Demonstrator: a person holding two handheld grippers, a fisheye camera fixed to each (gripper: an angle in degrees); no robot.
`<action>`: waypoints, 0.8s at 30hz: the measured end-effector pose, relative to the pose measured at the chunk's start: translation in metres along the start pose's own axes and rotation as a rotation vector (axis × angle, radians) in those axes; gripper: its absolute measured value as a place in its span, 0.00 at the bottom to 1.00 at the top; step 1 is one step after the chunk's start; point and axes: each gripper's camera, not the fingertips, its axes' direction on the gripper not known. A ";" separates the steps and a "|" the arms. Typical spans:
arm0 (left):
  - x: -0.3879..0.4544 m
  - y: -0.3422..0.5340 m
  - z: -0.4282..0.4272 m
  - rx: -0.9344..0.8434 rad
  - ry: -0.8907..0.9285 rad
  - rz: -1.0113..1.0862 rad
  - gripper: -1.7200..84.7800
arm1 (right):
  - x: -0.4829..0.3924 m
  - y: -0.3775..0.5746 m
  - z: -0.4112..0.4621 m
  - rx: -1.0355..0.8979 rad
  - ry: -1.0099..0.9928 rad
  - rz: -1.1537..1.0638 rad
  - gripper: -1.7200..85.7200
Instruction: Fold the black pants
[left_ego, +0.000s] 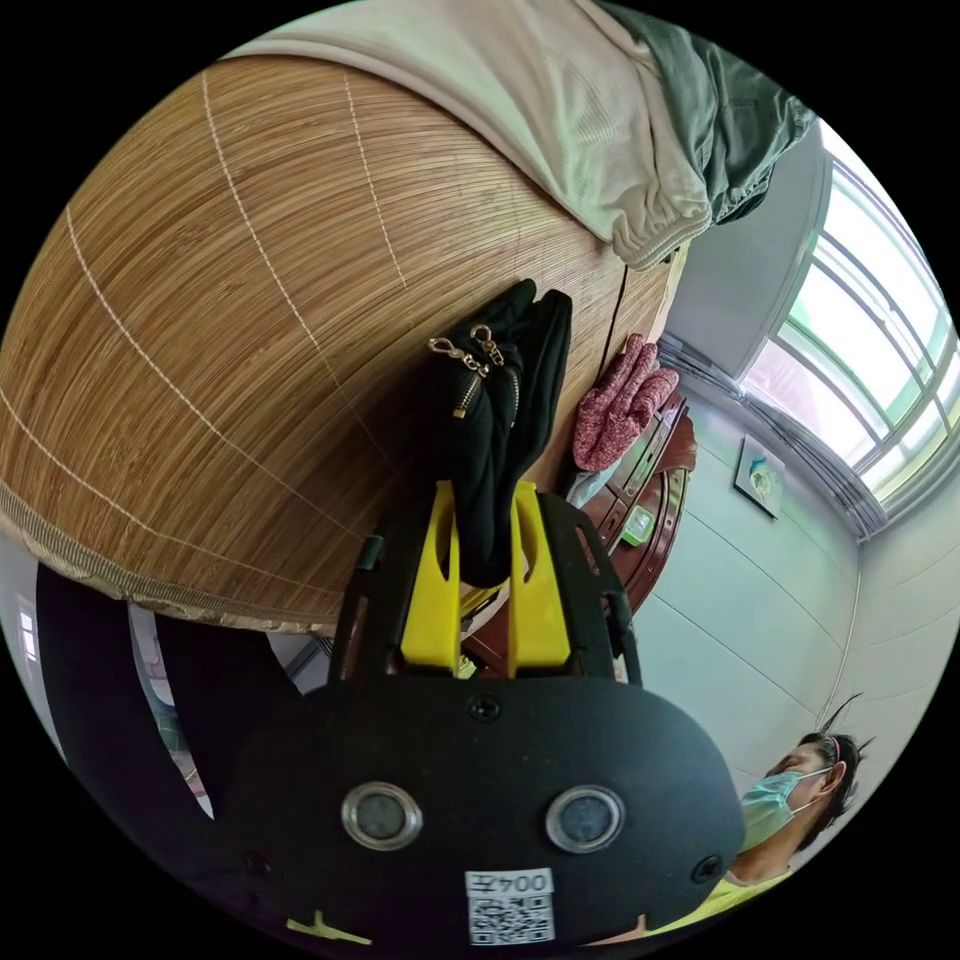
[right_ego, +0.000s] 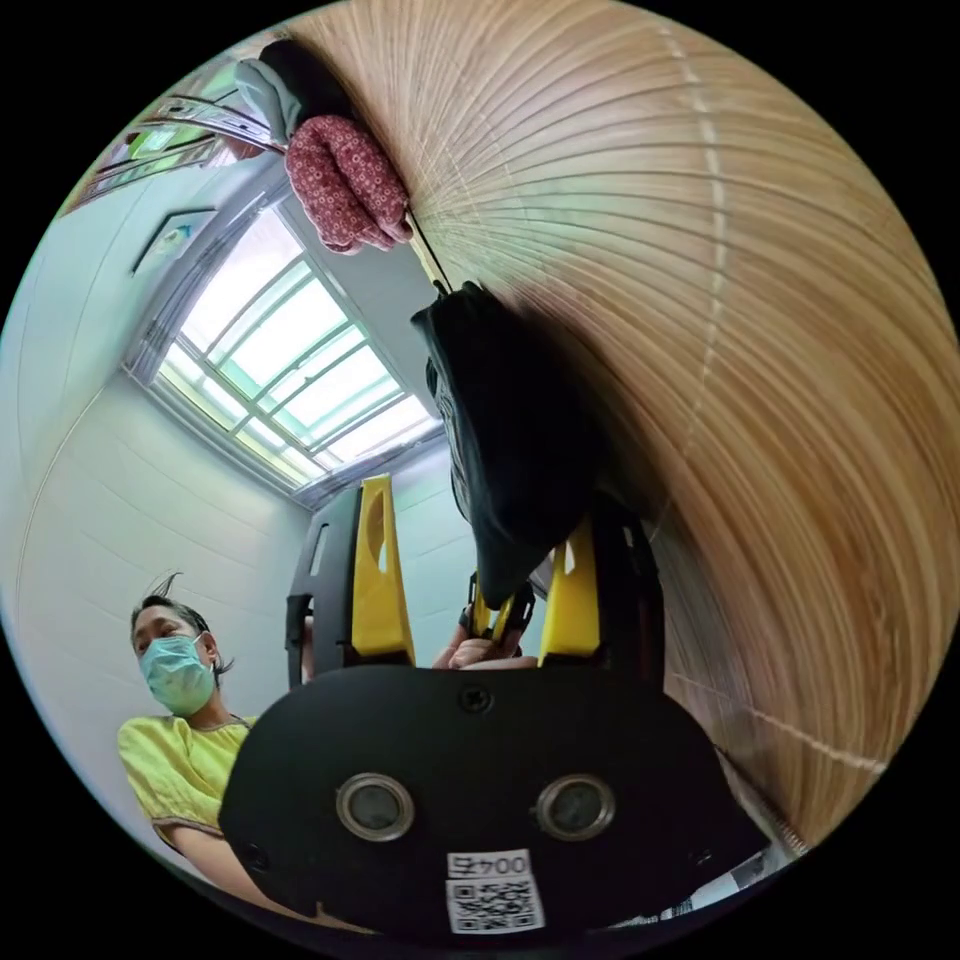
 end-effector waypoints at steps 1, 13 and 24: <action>-0.004 -0.001 0.002 -0.005 -0.003 0.003 0.12 | -0.003 -0.001 0.002 -0.027 0.025 0.005 0.24; -0.026 0.001 0.041 -0.058 -0.311 0.303 0.12 | -0.118 0.015 0.075 -0.157 0.820 -0.238 0.11; -0.008 0.076 0.168 -0.017 -0.660 0.688 0.11 | -0.209 0.022 0.156 -0.400 1.369 -0.715 0.10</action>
